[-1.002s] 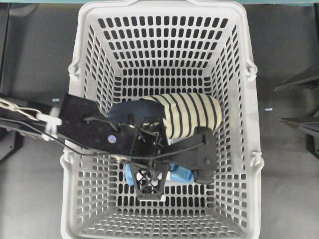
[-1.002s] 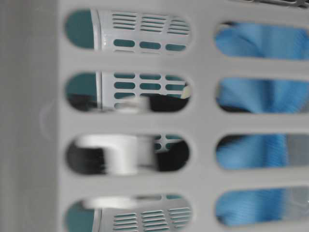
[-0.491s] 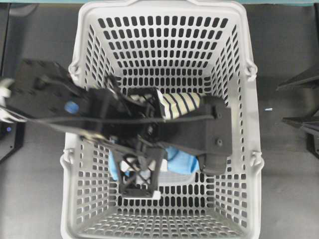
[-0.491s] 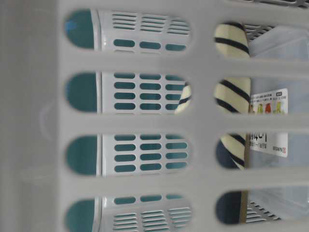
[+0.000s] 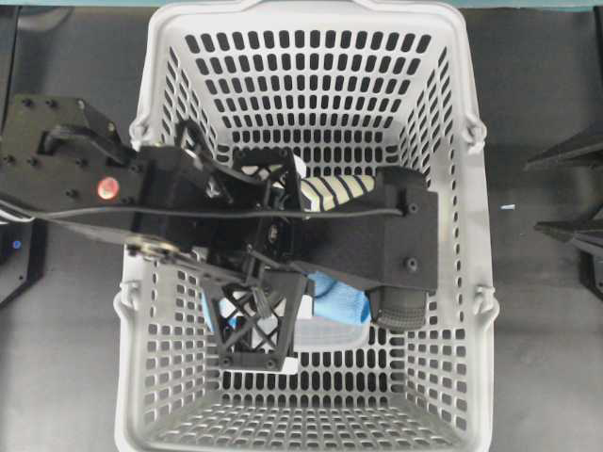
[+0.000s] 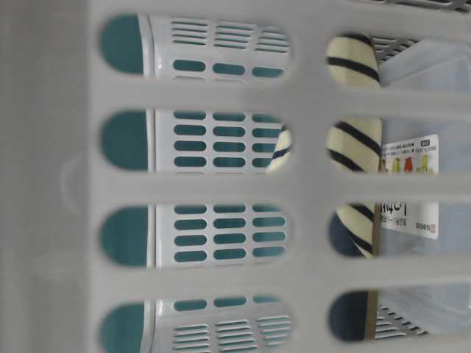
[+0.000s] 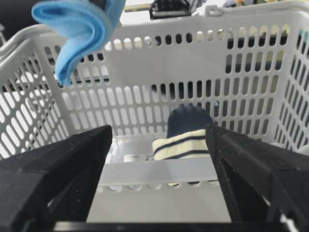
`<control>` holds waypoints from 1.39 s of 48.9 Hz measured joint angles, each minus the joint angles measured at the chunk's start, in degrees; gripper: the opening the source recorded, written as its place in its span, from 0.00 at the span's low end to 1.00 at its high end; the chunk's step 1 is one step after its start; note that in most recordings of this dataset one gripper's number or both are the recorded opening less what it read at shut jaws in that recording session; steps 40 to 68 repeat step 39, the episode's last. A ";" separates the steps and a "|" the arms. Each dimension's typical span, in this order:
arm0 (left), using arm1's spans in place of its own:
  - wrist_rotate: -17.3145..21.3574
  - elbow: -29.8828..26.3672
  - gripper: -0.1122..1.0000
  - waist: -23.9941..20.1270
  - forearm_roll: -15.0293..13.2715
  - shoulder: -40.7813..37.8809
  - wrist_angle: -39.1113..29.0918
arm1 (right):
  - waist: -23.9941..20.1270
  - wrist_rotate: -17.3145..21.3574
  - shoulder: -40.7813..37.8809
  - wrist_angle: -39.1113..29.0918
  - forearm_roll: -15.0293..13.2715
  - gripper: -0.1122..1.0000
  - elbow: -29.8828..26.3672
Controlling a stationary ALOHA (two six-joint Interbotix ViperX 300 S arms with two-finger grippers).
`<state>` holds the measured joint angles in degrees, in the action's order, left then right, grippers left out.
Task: Pick up the blue cloth from the shopping basket with the left arm.
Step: 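Lift the blue cloth upward out of the basket with the left gripper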
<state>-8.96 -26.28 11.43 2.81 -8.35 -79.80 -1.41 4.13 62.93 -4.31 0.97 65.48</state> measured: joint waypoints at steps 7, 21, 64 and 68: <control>-0.70 6.94 0.22 0.00 0.00 4.75 6.15 | 0.00 0.09 0.18 0.00 -0.09 0.78 0.00; -0.88 16.00 0.22 0.00 0.00 11.16 9.49 | 0.00 0.09 0.26 0.00 0.00 0.78 0.18; -0.70 16.35 0.22 -1.49 0.00 11.25 10.20 | 0.00 0.09 0.26 0.00 0.00 0.78 0.70; -0.70 16.35 0.22 -1.49 0.00 11.25 10.20 | 0.00 0.09 0.26 0.00 0.00 0.78 0.70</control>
